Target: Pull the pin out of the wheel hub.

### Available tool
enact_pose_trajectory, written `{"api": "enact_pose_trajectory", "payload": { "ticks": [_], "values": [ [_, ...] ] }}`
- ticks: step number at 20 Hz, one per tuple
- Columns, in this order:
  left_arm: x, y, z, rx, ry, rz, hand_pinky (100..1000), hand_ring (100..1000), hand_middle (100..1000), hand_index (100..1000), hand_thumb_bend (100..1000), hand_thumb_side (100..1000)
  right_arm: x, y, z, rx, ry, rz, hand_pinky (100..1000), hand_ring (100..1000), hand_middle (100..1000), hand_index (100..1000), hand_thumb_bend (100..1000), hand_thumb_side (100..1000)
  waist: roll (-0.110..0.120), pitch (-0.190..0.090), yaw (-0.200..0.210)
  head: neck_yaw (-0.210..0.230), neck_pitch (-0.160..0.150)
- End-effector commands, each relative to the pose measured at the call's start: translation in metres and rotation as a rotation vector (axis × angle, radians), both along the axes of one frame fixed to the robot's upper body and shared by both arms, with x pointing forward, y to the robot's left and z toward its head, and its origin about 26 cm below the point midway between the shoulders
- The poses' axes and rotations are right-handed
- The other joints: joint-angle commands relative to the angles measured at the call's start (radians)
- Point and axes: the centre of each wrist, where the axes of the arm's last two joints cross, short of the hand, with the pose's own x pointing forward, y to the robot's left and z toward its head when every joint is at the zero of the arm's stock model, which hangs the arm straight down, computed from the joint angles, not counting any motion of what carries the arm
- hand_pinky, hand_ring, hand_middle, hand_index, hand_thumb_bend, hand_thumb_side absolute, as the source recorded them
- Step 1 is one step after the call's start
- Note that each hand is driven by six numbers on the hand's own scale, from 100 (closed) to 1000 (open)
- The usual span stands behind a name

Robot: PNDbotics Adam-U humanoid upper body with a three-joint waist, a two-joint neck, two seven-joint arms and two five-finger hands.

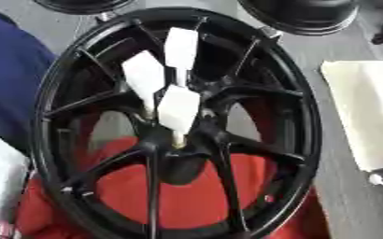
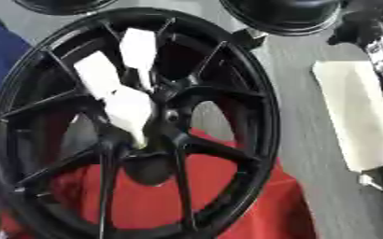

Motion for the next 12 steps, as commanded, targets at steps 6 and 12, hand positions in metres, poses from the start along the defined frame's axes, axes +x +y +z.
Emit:
{"api": "enact_pose_trajectory", "payload": {
  "ticks": [6,12],
  "values": [
    [-0.001,0.017,0.033,0.207,-0.095,0.005,683,774,671,685,165,608,-0.003,0.0,0.01,-0.03,-0.015,0.012,779,632,600,716,100,610,0.01,-0.042,-0.008,0.012,0.012],
    [-0.003,0.035,0.074,0.613,-0.092,-0.033,707,778,679,709,161,588,-0.004,0.0,0.008,-0.042,0.005,0.018,780,633,601,717,100,610,0.02,-0.06,-0.022,0.021,0.016]
  ]
}}
